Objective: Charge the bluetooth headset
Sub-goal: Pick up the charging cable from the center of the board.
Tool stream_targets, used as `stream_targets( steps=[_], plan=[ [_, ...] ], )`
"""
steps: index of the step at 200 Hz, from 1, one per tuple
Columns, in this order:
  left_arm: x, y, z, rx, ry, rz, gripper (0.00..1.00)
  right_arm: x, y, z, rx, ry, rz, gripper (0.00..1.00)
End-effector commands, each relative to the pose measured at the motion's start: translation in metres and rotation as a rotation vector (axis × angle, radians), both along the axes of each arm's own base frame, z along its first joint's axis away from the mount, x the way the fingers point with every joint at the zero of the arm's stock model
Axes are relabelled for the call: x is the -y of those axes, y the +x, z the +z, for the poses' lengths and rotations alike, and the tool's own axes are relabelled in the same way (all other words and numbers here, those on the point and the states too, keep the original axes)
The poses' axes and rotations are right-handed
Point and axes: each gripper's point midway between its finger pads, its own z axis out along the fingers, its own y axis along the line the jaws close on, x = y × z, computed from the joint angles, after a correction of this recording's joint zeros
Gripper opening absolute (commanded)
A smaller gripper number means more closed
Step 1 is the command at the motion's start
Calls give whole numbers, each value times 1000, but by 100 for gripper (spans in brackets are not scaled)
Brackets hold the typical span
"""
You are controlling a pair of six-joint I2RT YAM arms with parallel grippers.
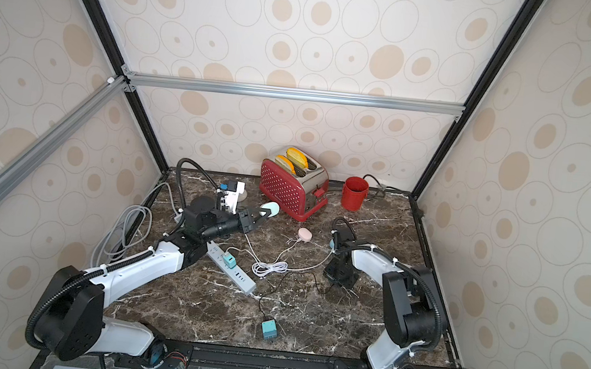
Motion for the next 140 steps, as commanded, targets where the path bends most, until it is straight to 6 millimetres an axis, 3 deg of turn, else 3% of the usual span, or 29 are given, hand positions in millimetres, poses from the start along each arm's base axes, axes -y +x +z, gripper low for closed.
stream_targets(
  steps=[1,51,79,108,140],
  plan=[
    [-6,5,24,55,-38,29,17,-16,30,46,224,40,191,0],
    [-11,16,35,25,-137,39,17,-92,44,111,617,154,698,0],
    [-13,19,43,17,-164,37,17,-127,38,148,875,226,921,0],
    [-17,20,48,3,-186,50,17,-147,22,171,1026,271,1137,0],
    [-18,20,49,-27,-213,52,17,-159,19,195,1111,295,1215,1]
  ],
)
